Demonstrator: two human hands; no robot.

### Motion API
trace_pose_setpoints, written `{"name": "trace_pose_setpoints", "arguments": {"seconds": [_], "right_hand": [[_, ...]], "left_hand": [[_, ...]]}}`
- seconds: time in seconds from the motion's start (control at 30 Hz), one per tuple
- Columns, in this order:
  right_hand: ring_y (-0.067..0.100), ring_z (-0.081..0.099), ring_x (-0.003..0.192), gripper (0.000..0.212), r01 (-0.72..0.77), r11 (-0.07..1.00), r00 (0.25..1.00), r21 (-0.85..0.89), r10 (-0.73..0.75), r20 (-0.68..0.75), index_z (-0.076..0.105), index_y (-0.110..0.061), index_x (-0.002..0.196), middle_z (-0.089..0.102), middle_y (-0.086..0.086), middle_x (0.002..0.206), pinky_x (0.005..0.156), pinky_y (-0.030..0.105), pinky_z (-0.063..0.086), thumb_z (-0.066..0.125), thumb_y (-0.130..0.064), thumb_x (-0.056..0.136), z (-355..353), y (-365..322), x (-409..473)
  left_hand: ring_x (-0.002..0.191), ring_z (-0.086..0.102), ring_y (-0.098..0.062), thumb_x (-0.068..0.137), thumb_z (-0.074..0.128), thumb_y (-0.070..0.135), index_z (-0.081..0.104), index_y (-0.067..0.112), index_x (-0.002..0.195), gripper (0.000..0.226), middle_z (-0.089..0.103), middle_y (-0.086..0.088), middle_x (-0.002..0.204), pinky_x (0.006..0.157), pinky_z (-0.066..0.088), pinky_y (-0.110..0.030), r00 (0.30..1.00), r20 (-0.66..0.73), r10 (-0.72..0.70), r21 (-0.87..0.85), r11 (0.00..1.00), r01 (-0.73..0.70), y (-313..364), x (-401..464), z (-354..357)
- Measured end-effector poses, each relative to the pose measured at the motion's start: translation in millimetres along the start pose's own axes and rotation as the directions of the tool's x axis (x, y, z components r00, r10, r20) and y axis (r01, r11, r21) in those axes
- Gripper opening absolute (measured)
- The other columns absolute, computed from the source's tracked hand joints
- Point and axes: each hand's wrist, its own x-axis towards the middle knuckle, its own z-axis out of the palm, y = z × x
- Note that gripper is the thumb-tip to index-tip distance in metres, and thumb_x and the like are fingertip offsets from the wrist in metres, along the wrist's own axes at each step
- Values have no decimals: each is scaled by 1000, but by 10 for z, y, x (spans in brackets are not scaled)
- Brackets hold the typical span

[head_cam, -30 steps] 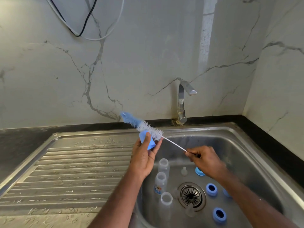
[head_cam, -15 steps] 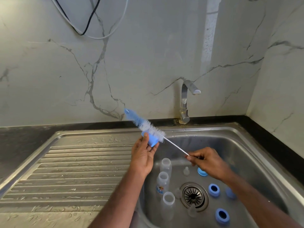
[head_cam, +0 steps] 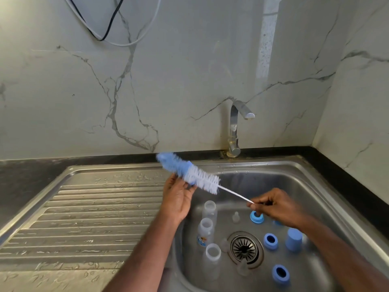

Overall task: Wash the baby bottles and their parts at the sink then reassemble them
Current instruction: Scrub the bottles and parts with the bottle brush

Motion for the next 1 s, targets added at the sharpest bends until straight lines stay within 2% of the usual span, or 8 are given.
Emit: {"name": "trace_pose_setpoints", "arguments": {"seconds": [0.07, 0.23, 0.37, 0.53, 0.6, 0.73, 0.87, 1.0], "right_hand": [[-2, 71, 74, 21, 14, 999, 999, -45, -16, -34, 77, -37, 89, 76, -18, 77, 68, 13, 52, 77, -17, 89, 14, 23, 1], [-6, 67, 70, 15, 90, 994, 970, -59, -101, -220, 78, -30, 99, 70, -26, 69, 65, 10, 50, 76, -19, 88, 238, -67, 149], [-8, 67, 73, 19, 40, 998, 939, -49, -54, -340, 77, -35, 94, 71, -26, 73, 72, 15, 50, 79, -18, 85, 22, 87, 122], [-8, 66, 73, 15, 54, 990, 948, -133, -93, -304, 80, -26, 95, 67, -34, 69, 70, 14, 46, 80, -15, 84, -44, 159, 119], [-3, 67, 72, 15, 105, 984, 938, -144, -146, -316, 81, -26, 96, 68, -32, 70, 70, 19, 51, 80, -16, 85, 67, 110, 168], [-1, 64, 70, 14, 118, 982, 912, -145, -165, -377, 79, -28, 98, 66, -29, 72, 65, 15, 46, 77, -18, 88, 76, 85, 182], [6, 66, 70, 17, 130, 975, 919, -182, -187, -348, 79, -31, 94, 72, -10, 72, 69, 20, 53, 79, -16, 85, 6, 169, 161], [10, 61, 61, 6, 132, 965, 914, -227, -207, -350, 81, -25, 90, 65, -7, 63, 62, 26, 52, 77, -21, 88, 131, 104, 231]], "left_hand": [[99, 67, -21, 92, 59, -8, 63, 4, 116, 27, 71, -7, 100, 81, 60, -35, 998, 35, 58, 166, 984, -63, 23, 25, -69], [104, 67, -27, 85, 67, -8, 66, 7, 113, 32, 73, -11, 106, 92, 54, -47, 970, 188, 156, 525, 819, -234, -76, 6, -92], [108, 67, -23, 75, 81, 14, 66, 6, 119, 47, 73, -11, 115, 96, 54, -40, 951, 148, 273, 512, 801, -309, 38, 55, -165], [103, 67, -16, 66, 83, 13, 68, 10, 111, 47, 74, -7, 109, 85, 53, -23, 947, 165, 277, 561, 763, -321, -12, 47, -155], [103, 68, -16, 67, 80, 9, 68, 10, 111, 45, 73, -8, 110, 83, 54, -23, 951, 160, 263, 547, 779, -307, -72, 31, -99], [100, 69, -16, 68, 80, 10, 69, 8, 111, 45, 75, -8, 109, 82, 54, -23, 951, 153, 268, 570, 762, -306, -38, 50, -142], [95, 69, -18, 64, 86, 18, 71, 9, 104, 44, 75, -10, 102, 81, 54, -26, 948, 129, 290, 606, 734, -306, 25, 82, -246], [98, 70, -22, 68, 84, 13, 73, 15, 104, 38, 76, -8, 104, 83, 58, -31, 958, 229, 173, 641, 714, -282, -150, 1, -93]]}}
